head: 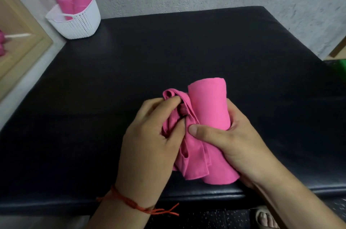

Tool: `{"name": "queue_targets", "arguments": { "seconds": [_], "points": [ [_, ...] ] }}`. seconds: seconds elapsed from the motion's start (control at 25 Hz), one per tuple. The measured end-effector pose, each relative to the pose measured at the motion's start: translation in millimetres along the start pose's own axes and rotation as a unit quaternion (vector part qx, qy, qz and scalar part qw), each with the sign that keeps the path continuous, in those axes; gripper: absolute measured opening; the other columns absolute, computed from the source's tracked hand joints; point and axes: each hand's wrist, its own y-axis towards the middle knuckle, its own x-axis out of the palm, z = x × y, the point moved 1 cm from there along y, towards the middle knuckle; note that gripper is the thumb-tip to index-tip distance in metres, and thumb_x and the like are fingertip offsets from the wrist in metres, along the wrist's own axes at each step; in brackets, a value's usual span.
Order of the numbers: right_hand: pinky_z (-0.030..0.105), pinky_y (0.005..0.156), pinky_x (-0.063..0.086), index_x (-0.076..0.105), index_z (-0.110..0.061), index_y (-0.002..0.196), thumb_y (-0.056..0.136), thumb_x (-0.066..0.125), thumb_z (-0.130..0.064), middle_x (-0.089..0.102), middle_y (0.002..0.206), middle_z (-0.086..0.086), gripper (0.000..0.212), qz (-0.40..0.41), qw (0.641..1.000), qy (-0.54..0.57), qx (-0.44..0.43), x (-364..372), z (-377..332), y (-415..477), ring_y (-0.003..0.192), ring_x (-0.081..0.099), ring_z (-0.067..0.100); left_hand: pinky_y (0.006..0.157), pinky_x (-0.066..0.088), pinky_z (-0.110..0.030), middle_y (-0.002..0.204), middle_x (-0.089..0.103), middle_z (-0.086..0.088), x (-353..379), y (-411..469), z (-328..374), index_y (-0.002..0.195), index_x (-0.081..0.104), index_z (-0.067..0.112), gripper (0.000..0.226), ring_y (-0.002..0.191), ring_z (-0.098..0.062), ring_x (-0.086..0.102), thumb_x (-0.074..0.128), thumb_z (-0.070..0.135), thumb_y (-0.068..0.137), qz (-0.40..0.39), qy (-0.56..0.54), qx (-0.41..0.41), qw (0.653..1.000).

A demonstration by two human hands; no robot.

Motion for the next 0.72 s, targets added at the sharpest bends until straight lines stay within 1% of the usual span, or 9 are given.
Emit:
{"name": "queue_targets", "arguments": {
  "seconds": [0.16, 0.24, 0.32, 0.4, 0.44, 0.48, 0.56, 0.64, 0.72],
  "points": [
    [0.054, 0.093, 0.062, 0.065, -0.030, 0.130, 0.071, 0.093, -0.021, 0.078, 0.116, 0.003, 0.065, 0.038, 0.998, -0.051, -0.026, -3.0, -3.9, 1.0, 0.103, 0.077, 0.026, 0.091, 0.048, -0.017, 0.118, 0.057, 0.008, -9.3, 3.3, 3.1, 0.102, 0.070, 0.019, 0.010, 0.112, -0.011, 0.063, 0.069, 0.011, 0.096, 0.010, -0.008, 0.043, 0.999],
    [0.053, 0.093, 0.062, 0.066, -0.033, 0.128, 0.072, 0.093, -0.021, 0.078, 0.116, 0.000, 0.064, 0.051, 0.996, -0.074, -0.031, -8.7, -7.7, 2.5, 0.103, 0.077, 0.023, 0.096, 0.047, -0.020, 0.124, 0.058, 0.007, -16.8, 7.0, 0.7, 0.102, 0.065, 0.016, 0.007, 0.118, -0.012, 0.062, 0.065, 0.012, 0.097, 0.008, -0.032, 0.053, 0.998],
    [0.055, 0.094, 0.061, 0.066, -0.032, 0.129, 0.072, 0.092, -0.020, 0.078, 0.117, 0.001, 0.063, 0.053, 0.996, -0.064, -0.029, -14.3, -10.7, 3.7, 0.105, 0.077, 0.025, 0.094, 0.054, -0.032, 0.122, 0.067, 0.009, -16.5, 10.9, -5.3, 0.111, 0.064, 0.021, 0.020, 0.116, -0.014, 0.068, 0.064, 0.037, 0.100, -0.007, -0.181, -0.081, 0.980],
    [0.056, 0.095, 0.061, 0.066, -0.031, 0.130, 0.072, 0.091, -0.022, 0.077, 0.118, 0.004, 0.064, 0.052, 0.997, -0.051, -0.024, -18.6, -10.4, 4.1, 0.106, 0.077, 0.028, 0.079, 0.061, -0.040, 0.115, 0.075, 0.010, -7.3, 13.4, -7.6, 0.123, 0.060, 0.028, 0.063, 0.106, -0.012, 0.075, 0.056, 0.075, 0.082, -0.071, -0.350, -0.297, 0.885],
    [0.056, 0.095, 0.061, 0.066, -0.030, 0.131, 0.071, 0.091, -0.024, 0.077, 0.119, 0.005, 0.065, 0.051, 0.997, -0.049, -0.024, -19.8, -9.9, 4.1, 0.107, 0.076, 0.029, 0.074, 0.062, -0.040, 0.110, 0.077, 0.013, -2.9, 13.7, -7.5, 0.129, 0.057, 0.031, 0.079, 0.101, -0.010, 0.076, 0.051, 0.084, 0.070, -0.110, -0.388, -0.355, 0.843],
    [0.055, 0.095, 0.061, 0.067, -0.030, 0.132, 0.071, 0.091, -0.025, 0.077, 0.120, 0.005, 0.065, 0.046, 0.998, -0.047, -0.024, -20.2, -9.8, 3.9, 0.107, 0.076, 0.029, 0.073, 0.063, -0.038, 0.104, 0.078, 0.016, -1.4, 12.0, -6.9, 0.133, 0.055, 0.035, 0.085, 0.097, -0.007, 0.076, 0.048, 0.087, 0.066, -0.139, -0.393, -0.362, 0.834],
    [0.051, 0.092, 0.062, 0.067, -0.028, 0.132, 0.073, 0.089, -0.023, 0.077, 0.121, 0.007, 0.064, 0.030, 0.998, -0.039, -0.027, -21.2, -11.1, 3.6, 0.108, 0.076, 0.030, 0.074, 0.064, -0.031, 0.100, 0.079, 0.017, 0.9, 10.5, -8.3, 0.124, 0.058, 0.036, 0.071, 0.095, -0.003, 0.076, 0.048, 0.083, 0.071, -0.145, -0.383, -0.350, 0.842],
    [0.042, 0.084, 0.063, 0.069, -0.025, 0.130, 0.073, 0.090, -0.020, 0.077, 0.120, 0.009, 0.061, 0.009, 0.999, -0.022, -0.027, -25.6, -15.5, 2.5, 0.108, 0.076, 0.030, 0.087, 0.062, -0.035, 0.111, 0.078, 0.010, 2.2, 12.4, -11.1, 0.121, 0.065, 0.033, 0.057, 0.106, -0.007, 0.074, 0.055, 0.074, 0.082, -0.150, -0.395, -0.333, 0.843],
    [0.036, 0.080, 0.062, 0.073, -0.024, 0.125, 0.069, 0.097, -0.030, 0.077, 0.120, 0.012, 0.062, -0.036, 0.999, 0.016, -0.021, -28.0, -21.0, -1.7, 0.104, 0.076, 0.028, 0.110, 0.049, -0.050, 0.130, 0.072, -0.004, 4.2, 13.5, -16.3, 0.131, 0.066, 0.019, 0.061, 0.124, -0.020, 0.067, 0.065, 0.066, 0.092, -0.159, -0.428, -0.329, 0.827]
  ]
}}
